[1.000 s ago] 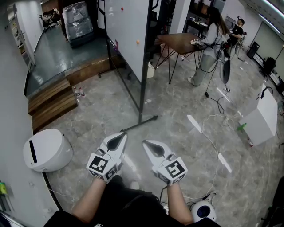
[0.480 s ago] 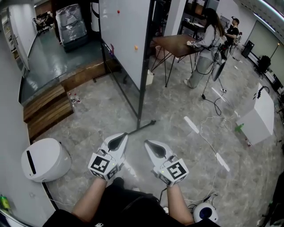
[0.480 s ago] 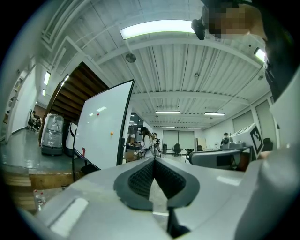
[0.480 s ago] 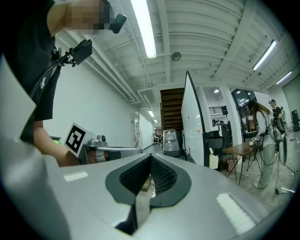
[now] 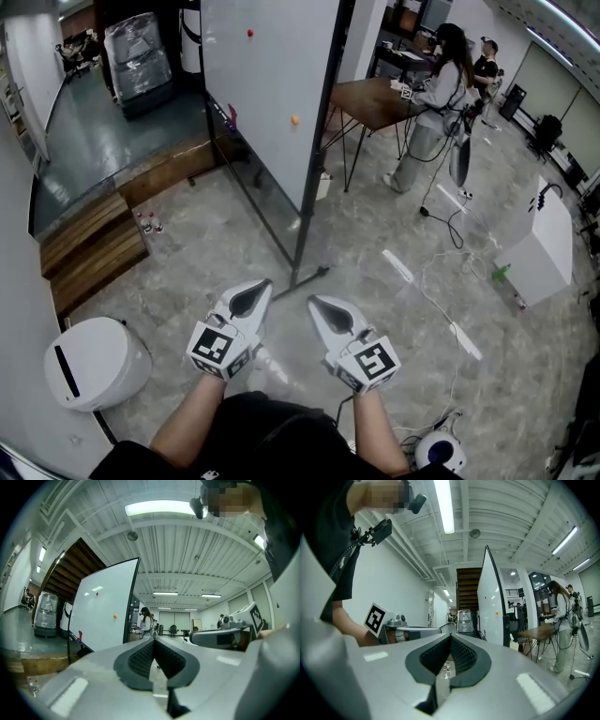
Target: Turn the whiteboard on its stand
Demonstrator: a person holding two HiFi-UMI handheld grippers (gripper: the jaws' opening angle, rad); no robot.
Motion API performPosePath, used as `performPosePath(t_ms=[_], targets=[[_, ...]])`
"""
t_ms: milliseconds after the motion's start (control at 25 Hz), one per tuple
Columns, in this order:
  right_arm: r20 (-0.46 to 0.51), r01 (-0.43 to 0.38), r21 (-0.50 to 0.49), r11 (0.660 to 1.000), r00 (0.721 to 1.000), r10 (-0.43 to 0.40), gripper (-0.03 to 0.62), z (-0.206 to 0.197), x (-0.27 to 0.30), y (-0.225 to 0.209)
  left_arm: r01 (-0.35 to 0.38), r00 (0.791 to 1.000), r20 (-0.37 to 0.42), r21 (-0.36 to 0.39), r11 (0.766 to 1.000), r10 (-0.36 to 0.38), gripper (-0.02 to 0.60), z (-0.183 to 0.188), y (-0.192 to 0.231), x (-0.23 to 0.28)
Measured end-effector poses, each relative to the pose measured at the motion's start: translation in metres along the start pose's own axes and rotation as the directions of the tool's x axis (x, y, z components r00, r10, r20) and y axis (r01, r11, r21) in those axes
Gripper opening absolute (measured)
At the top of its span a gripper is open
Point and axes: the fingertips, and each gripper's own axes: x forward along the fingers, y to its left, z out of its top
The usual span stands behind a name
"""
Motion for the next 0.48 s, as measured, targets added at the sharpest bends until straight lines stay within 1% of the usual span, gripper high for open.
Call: performPosePath(t_ms=[160, 240, 320, 400, 480], targets=[[-0.011, 0.031, -0.003, 1.0, 0.999, -0.031, 0.008, -0.002, 0.027, -0.007, 0.017, 1.0, 0.001, -0.023, 1.0, -0.017, 0.002, 0.007, 0.03, 0.011], [-0.023, 0.048, -0.003, 0.999, 0.999, -0.048, 0.008, -0.005, 0.036, -0.01, 0.056, 0.998, 0.007, -0.029, 0.998, -0.055, 0.002, 0.004, 0.038, 0.015], [-0.003, 0.056, -0.004, 0.998, 0.998, -0.056, 0.008, -0.001, 0.046, -0.011, 0.085, 0.996, 0.01, -0.029, 0.996, -0.085, 0.002, 0.002, 0.046, 0.019], [0.01, 0.062, 0.006, 0.998, 0.998, -0.062, 0.008, 0.003, 0.056, -0.012, 0.094, 0.996, 0.006, -0.034, 0.995, -0.094, 0.002, 0.0, 0.055, 0.022], [-0.012, 0.083, 0.023, 0.996, 0.996, -0.083, 0.008, -0.004, 0.063, -0.015, 0.097, 0.995, 0.001, -0.041, 0.994, -0.097, 0.002, -0.004, 0.066, 0.024]])
